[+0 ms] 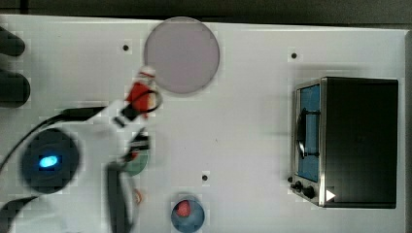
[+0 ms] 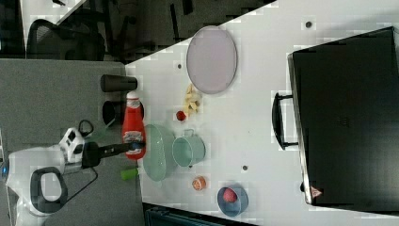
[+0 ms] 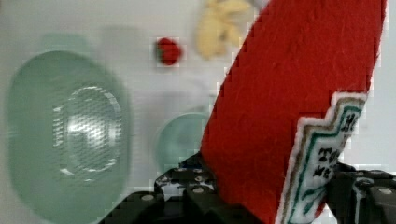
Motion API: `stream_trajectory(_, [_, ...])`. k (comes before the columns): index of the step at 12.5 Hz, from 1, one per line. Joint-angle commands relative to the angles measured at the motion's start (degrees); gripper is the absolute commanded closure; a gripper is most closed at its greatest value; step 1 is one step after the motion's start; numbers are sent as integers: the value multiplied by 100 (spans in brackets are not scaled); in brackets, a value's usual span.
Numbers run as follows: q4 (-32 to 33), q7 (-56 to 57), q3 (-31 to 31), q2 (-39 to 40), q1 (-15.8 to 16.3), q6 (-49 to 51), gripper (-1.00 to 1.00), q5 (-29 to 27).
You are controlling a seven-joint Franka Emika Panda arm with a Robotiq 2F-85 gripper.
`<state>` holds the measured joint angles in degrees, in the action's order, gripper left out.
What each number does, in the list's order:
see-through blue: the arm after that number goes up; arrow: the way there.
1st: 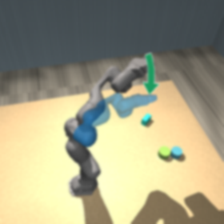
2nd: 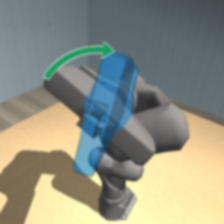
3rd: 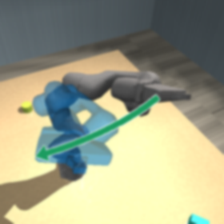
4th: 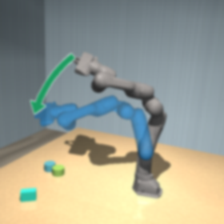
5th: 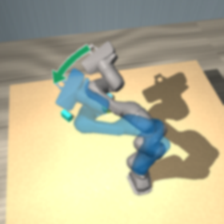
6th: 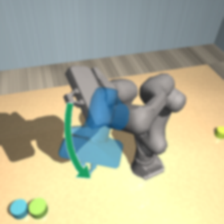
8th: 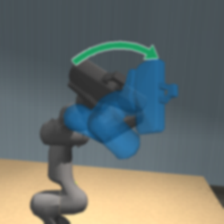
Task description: Pick Ketchup from the table and place it in strainer.
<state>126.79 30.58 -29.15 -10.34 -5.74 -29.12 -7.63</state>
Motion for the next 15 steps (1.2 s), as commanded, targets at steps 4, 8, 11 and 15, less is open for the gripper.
stream_trajectory(4, [-58, -2479, -1401, 1019, 341, -1059, -29, -142])
stream_trajectory(8, [-45, -3393, -1728, 1911, 414, -1925, -29, 245])
stream_trajectory(11, [-32, -3430, -1691, 2583, 427, -2399, -37, 753])
stream_trajectory(15, [-30, -3508, -1675, 3247, 477, -2804, -100, 804])
